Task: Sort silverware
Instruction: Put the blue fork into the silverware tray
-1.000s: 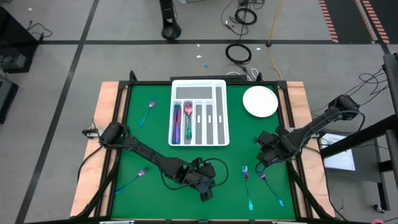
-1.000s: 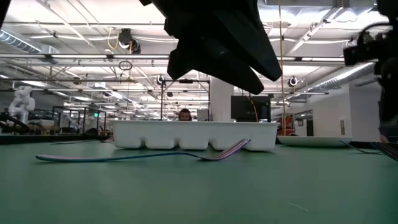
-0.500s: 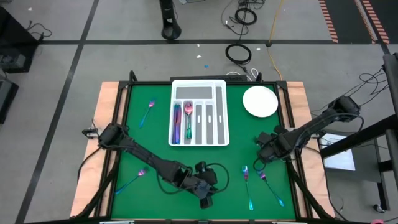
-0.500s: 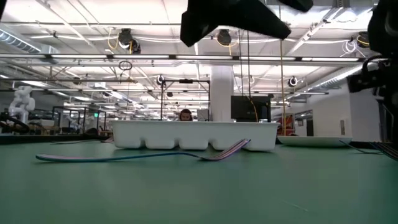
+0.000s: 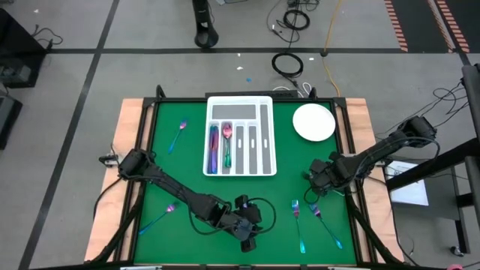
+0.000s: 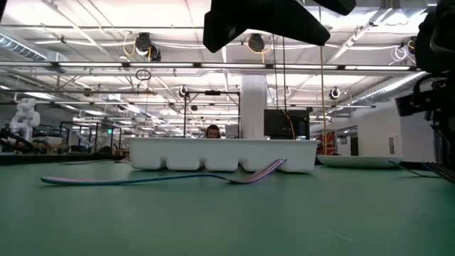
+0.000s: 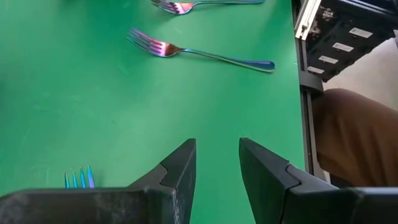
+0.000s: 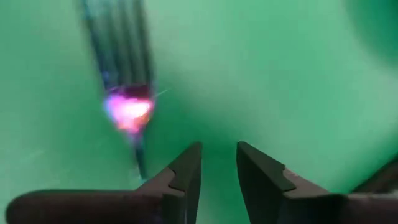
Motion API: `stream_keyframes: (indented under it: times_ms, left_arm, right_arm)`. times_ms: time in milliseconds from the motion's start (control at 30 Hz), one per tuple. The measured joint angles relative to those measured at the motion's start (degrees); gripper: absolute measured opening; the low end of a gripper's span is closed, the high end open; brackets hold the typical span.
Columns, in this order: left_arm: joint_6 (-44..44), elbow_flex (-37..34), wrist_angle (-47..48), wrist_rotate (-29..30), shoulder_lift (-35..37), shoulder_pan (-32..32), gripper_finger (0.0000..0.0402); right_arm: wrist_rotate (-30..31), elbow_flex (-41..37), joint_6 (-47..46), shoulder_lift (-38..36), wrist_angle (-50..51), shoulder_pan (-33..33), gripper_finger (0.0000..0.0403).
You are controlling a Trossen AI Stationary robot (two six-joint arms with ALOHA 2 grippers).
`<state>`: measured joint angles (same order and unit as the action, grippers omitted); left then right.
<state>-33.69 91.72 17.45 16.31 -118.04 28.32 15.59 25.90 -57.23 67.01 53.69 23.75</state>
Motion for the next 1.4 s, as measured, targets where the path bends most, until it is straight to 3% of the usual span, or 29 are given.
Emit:
stream_keyframes:
  times_ms: [133,433,1000,1400]
  left_arm:
    - [0.02,0.0,0.26,0.0,0.0,-0.07,0.0123]
    - [-0.39,-0.02,1.6,0.0,0.0,-0.02,0.0123]
    - [-0.5,-0.02,1.58,0.03,0.0,0.63,0.0123]
    - [-0.5,-0.04,1.56,0.21,0.0,0.7,0.0123]
  right_arm:
    - [4.02,2.21,-0.99,-0.24,4.99,-0.09,0.0075]
    - [-3.75,3.81,-0.44,-0.22,-1.35,0.33,0.0077]
    - [-5.84,3.38,-1.08,-0.23,-5.06,4.5,0.0095]
    - [-6.81,-0.78,-0.91,-0.45,-6.59,4.52,0.0066]
